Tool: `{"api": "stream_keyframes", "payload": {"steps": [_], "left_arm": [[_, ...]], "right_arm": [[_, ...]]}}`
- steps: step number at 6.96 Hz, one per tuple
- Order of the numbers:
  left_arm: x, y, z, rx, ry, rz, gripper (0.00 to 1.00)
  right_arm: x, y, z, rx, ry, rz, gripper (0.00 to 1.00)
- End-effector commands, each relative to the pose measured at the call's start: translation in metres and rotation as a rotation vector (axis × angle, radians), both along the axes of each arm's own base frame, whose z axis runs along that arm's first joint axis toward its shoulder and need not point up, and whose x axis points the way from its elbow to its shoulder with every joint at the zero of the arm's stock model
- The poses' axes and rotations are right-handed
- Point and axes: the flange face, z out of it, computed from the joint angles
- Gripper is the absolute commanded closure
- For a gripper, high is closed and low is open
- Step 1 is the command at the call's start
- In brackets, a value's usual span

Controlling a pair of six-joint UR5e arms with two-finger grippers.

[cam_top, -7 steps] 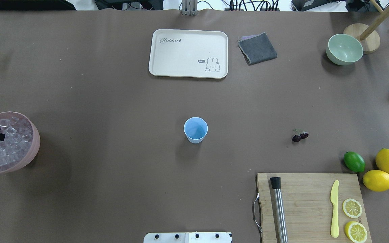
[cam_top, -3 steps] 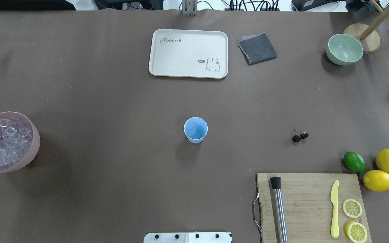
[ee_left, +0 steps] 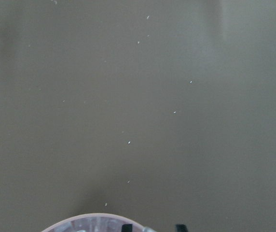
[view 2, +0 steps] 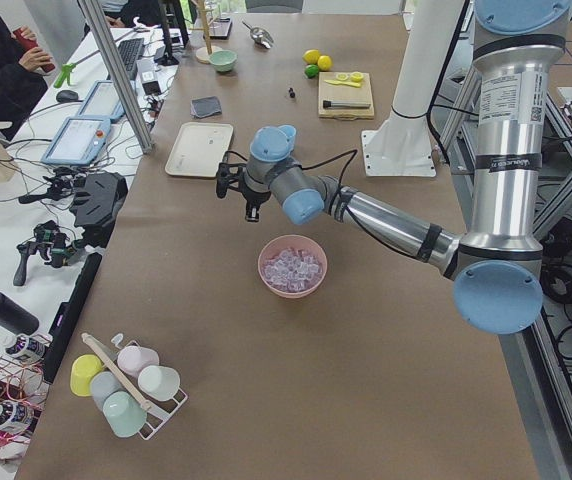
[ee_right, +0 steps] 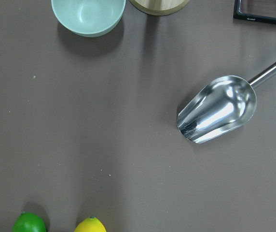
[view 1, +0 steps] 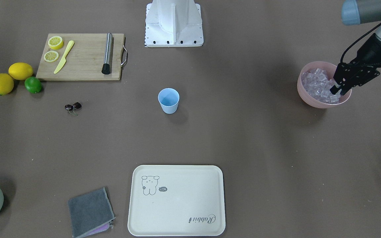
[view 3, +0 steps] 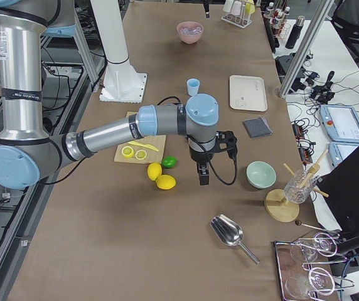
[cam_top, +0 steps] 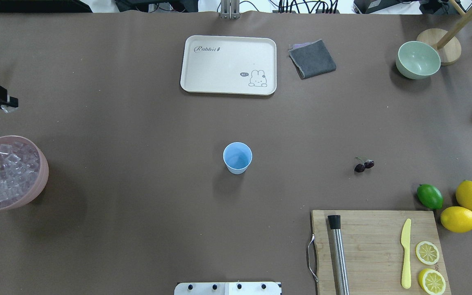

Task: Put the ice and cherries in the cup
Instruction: 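Lift the left gripper from the bowl and carry it toward the blue cup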

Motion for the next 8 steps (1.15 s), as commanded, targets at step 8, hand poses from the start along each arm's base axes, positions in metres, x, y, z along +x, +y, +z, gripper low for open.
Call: {"api": "stream_keyframes", "payload": {"steps": [8], "left_arm": [[0.338, 0.057, -0.257, -0.010, 0.116, -0.135, 1.00]], "right_arm": [[-0.001, 0.000, 0.000, 0.002, -0.004, 0.001, 0.00]]}}
